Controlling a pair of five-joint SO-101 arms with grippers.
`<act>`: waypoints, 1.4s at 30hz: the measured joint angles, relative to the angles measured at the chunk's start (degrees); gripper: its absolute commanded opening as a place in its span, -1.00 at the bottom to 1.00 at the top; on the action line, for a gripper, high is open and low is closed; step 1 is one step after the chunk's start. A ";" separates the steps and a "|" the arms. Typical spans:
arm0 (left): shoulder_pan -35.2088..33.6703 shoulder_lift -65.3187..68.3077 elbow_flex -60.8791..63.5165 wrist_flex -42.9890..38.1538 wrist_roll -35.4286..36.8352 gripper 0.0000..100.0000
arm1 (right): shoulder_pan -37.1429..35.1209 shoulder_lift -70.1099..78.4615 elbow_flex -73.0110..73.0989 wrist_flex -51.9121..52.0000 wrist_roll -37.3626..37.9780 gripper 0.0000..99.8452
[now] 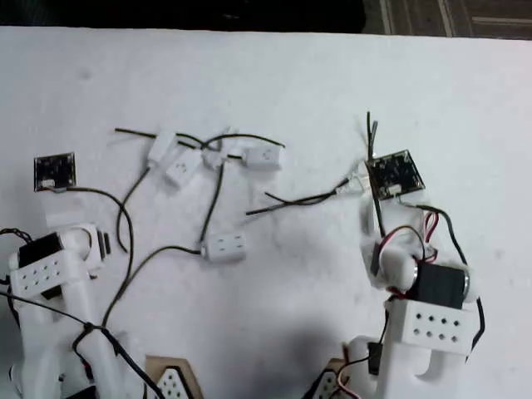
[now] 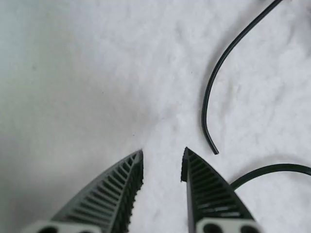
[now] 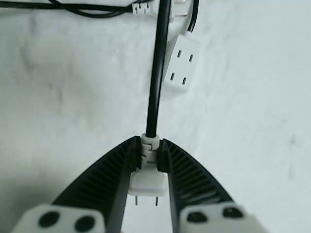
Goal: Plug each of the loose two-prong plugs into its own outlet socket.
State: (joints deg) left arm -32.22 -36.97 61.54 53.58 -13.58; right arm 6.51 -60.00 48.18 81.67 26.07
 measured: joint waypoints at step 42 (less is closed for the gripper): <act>0.09 0.00 0.00 0.00 0.00 -0.71 | -18.90 43.60 -18.02 -5.98 -9.58 -0.72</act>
State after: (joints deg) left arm -32.13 -36.97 61.54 53.58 -13.58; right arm -12.40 -16.40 30.15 75.69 16.48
